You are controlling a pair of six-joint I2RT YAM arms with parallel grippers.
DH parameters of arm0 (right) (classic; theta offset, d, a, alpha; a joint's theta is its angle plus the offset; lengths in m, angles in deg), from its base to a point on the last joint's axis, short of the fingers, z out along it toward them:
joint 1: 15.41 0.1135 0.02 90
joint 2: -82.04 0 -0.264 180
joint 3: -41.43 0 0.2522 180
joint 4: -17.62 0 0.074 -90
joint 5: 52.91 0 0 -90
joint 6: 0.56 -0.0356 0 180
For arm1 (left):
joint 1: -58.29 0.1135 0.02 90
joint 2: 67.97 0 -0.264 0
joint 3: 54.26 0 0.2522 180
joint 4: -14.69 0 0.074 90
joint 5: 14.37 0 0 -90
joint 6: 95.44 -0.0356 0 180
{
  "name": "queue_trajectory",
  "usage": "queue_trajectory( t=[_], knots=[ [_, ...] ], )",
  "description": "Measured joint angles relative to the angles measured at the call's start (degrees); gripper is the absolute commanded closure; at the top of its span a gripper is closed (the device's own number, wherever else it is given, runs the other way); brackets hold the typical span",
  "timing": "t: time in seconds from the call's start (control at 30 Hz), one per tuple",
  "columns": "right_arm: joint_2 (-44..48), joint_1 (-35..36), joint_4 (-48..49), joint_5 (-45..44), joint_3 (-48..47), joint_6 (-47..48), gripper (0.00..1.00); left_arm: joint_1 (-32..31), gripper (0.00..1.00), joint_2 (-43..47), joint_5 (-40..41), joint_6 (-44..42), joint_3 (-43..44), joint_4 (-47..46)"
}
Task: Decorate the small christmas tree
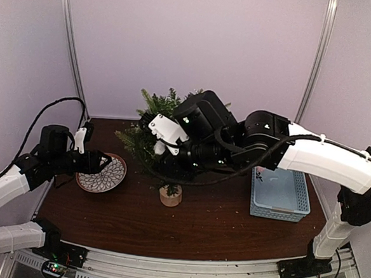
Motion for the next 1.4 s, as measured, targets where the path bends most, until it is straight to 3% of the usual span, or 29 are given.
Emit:
queue_trajectory(
  t=[0.23, 0.63, 1.0, 1.4],
  knots=[
    [0.0, -0.1, -0.5, 5.1, 2.2, -0.9, 0.44, 0.0, 0.47, 0.0, 0.0, 0.0, 0.0, 0.0],
    [3.5, -0.1, -2.2, 6.6, 3.9, -1.0, 0.41, 0.0, 0.47, -0.5, 0.0, 0.0, 0.0, 0.0],
    [11.3, 0.1, -2.0, 9.2, 9.0, -1.2, 0.49, 0.0, 0.47, -1.8, -0.2, 0.0, 0.0, 0.0],
    [28.2, -0.6, 6.4, 3.5, 32.0, -15.6, 0.59, 0.0, 0.48, -4.2, -2.1, -0.5, 0.0, -0.5]
  ],
)
